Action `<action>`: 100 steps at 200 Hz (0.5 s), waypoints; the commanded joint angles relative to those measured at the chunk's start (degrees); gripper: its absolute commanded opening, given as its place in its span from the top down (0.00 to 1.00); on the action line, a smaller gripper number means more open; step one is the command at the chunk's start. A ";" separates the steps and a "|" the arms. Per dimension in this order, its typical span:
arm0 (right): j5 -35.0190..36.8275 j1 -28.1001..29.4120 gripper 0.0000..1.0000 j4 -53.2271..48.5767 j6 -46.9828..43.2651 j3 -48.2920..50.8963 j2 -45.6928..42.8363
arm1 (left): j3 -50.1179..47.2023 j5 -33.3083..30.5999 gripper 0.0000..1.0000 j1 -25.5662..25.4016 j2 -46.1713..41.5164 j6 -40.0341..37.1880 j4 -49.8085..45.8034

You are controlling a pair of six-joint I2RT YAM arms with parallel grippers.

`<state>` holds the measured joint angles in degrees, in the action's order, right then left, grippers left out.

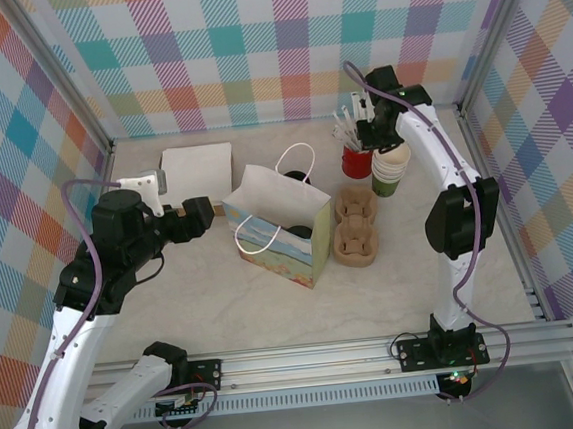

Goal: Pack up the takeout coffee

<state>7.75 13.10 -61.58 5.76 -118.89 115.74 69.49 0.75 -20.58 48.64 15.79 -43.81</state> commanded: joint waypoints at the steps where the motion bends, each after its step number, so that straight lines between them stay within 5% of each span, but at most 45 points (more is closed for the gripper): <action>1: 0.07 -0.37 0.91 -1.47 -0.91 -2.72 -0.50 | -0.55 -0.39 0.09 0.54 0.00 0.11 -0.49; 100: 1.31 1.19 0.98 -8.85 -2.99 -6.18 -9.15 | 0.09 -0.59 0.08 0.53 0.06 0.03 -0.46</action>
<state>7.81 13.26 -66.02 4.40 -122.06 112.71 69.52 0.75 -20.58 48.80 15.79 -43.81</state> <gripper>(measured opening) 0.064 0.915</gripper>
